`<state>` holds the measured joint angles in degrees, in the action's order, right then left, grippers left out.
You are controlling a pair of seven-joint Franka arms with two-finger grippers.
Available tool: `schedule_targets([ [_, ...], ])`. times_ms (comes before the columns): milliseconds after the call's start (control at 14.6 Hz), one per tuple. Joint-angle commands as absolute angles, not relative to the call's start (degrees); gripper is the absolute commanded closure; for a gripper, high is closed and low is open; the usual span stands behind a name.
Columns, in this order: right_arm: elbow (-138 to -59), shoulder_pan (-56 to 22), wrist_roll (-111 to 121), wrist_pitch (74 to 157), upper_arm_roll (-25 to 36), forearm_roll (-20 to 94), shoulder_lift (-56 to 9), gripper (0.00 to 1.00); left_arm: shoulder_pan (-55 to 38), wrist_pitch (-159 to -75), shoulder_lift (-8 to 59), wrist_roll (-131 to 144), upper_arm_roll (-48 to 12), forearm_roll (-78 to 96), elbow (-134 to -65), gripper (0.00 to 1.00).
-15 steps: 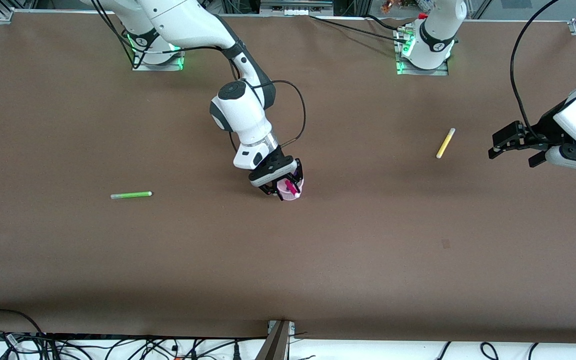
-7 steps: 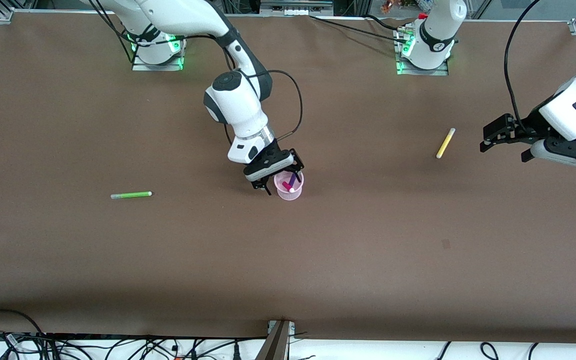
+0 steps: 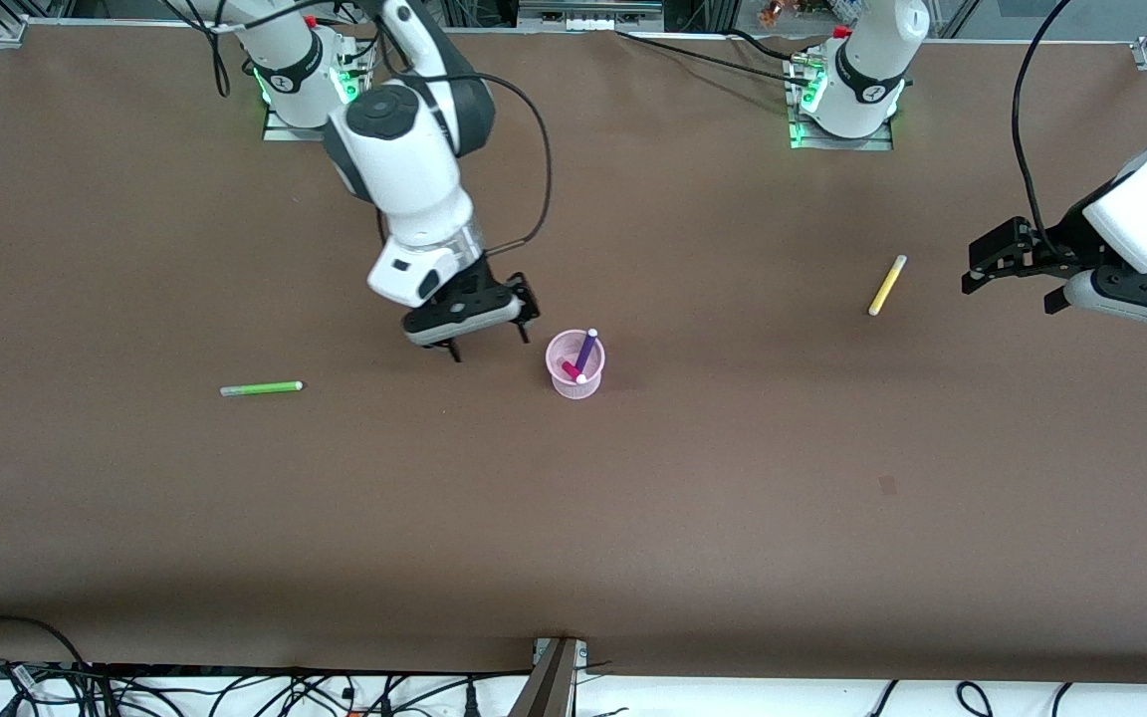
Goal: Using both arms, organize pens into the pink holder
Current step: 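Open the right gripper and withdraw it from the cup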
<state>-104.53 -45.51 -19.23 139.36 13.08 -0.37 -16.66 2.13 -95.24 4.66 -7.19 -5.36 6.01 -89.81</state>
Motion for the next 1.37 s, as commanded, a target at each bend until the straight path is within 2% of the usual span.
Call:
schedule_targets([
  [0,-107.1,-46.1,-15.3,129.2,18.0,-0.6,-10.0,0.0,2.1,-92.6,4.7,-7.8,-5.4,4.0,-88.6,0.0],
  [274,-107.2,-46.1,-7.8,116.5,26.3,-0.2,-4.9,0.0,1.8,-90.8,4.5,-7.2,-5.4,1.0,-88.2,0.0],
  [479,-107.2,-44.7,-5.1,109.0,28.7,-0.2,-0.8,0.0,1.6,-88.5,4.4,-7.0,-5.3,-0.2,-86.3,0.0],
  [822,-107.2,-36.4,2.1,105.4,27.8,0.9,1.4,0.0,1.7,-88.5,4.4,-7.1,-4.9,-0.3,-86.1,0.0],
  [890,-107.1,-34.3,3.7,104.9,26.6,1.7,1.5,0.0,1.7,-88.5,4.4,-7.1,-5.0,-0.3,-86.1,0.0],
  [1096,-106.0,-22.1,6.1,102.1,15.5,1.8,1.8,0.0,1.8,-88.5,4.3,-7.0,-5.0,-0.3,-86.1,0.0],
  [1301,-104.3,-14.5,8.1,98.9,10.3,1.7,1.8,0.0,1.6,-88.5,4.4,-7.0,-4.9,-0.3,-86.1,0.0],
])
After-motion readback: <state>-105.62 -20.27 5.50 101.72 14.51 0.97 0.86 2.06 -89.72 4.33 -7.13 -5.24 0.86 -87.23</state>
